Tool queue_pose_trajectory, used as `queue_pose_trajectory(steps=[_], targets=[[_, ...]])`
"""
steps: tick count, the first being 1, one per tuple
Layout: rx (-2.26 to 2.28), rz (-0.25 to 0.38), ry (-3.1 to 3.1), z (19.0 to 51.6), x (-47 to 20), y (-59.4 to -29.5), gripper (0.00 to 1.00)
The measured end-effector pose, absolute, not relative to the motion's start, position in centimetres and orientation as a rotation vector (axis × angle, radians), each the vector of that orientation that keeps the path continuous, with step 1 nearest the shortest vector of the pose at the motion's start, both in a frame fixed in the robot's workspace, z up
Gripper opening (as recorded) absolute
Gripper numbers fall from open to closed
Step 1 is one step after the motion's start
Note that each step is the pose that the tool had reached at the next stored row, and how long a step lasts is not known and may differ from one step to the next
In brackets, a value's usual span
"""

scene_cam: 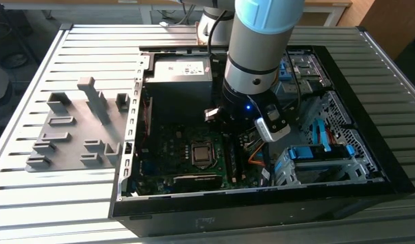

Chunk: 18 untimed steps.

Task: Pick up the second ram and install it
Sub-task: 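Insert the second ram into the second slot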

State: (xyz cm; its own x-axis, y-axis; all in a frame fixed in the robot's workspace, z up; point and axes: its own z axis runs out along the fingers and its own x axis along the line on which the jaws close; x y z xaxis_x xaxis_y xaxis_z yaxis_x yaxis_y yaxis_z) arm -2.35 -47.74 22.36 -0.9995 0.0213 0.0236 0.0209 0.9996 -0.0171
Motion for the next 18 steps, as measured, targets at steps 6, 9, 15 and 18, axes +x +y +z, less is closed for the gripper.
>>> queue_pose_trajectory(steps=[6,9,15,18], targets=[[-0.032,0.027,-3.108,22.32,-2.34,-47.75,0.14],[-0.029,0.027,-3.108,22.31,-2.31,-47.76,0.14],[-0.029,0.028,-3.107,22.15,-2.30,-47.78,0.14],[-0.029,0.028,-3.107,22.05,-2.30,-47.80,0.14]])
